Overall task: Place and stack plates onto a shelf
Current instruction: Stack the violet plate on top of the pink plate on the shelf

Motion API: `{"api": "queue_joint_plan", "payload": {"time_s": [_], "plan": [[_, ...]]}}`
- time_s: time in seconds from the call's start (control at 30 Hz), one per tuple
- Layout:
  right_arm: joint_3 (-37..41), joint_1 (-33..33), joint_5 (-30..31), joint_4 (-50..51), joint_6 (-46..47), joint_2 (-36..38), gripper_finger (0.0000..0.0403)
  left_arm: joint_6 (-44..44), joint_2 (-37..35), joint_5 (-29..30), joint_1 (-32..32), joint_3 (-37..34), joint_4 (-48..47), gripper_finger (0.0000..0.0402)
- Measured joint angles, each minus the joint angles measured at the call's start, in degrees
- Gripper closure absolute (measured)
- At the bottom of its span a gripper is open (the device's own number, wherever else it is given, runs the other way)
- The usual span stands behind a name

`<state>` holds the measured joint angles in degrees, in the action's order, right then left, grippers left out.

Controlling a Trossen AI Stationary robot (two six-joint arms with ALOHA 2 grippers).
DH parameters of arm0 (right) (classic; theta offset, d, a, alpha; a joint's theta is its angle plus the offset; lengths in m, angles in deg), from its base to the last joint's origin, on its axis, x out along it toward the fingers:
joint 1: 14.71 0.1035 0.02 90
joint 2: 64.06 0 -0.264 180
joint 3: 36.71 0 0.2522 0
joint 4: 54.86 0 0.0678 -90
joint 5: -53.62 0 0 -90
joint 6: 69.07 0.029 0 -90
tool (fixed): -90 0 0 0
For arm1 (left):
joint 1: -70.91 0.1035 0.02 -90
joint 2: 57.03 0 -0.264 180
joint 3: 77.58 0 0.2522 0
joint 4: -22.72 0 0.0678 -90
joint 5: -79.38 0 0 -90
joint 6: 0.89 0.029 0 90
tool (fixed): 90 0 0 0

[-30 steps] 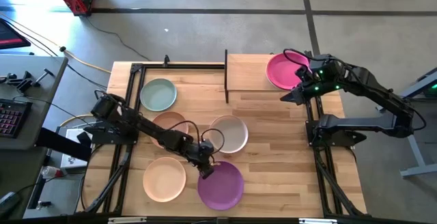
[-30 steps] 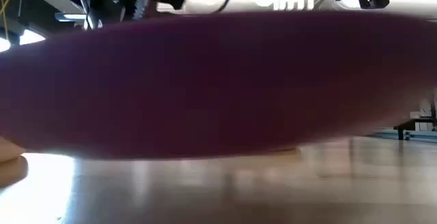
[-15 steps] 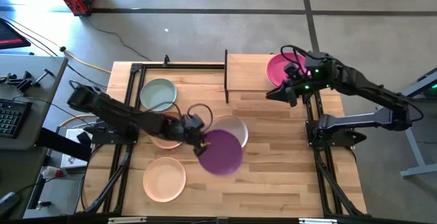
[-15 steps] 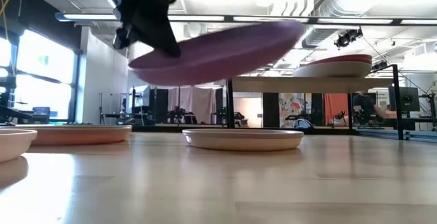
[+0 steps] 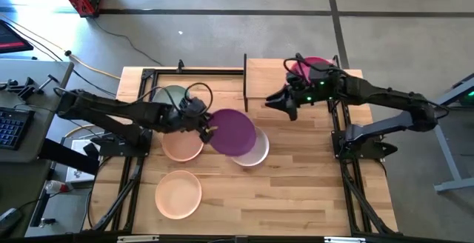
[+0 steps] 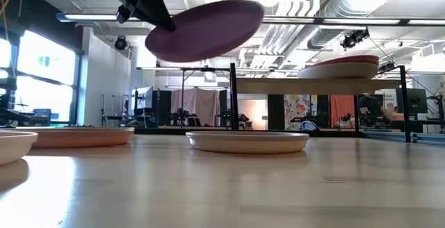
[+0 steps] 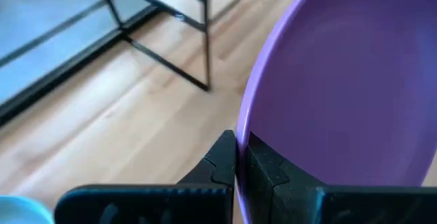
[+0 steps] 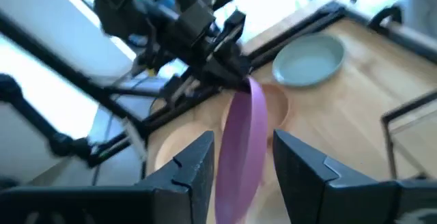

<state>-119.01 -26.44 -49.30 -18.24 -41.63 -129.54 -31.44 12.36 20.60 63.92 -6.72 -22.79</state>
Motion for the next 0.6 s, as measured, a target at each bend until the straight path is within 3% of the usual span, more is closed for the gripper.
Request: {"api": "queue_joint_plan", "payload": {"time_s": [0.27,0.6], "plan": [[0.0,3.2,7.1,-7.8,-4.8,-5.1,0.0260,3.9,-4.3,5.2,2.6,0.0,-1.8,0.0400],[0.0,8.0,22.1,-17.0,-16.2,-10.0,0.0275,10.6,-8.6,18.2,3.7,0.0,-3.6,0.0400]]}}
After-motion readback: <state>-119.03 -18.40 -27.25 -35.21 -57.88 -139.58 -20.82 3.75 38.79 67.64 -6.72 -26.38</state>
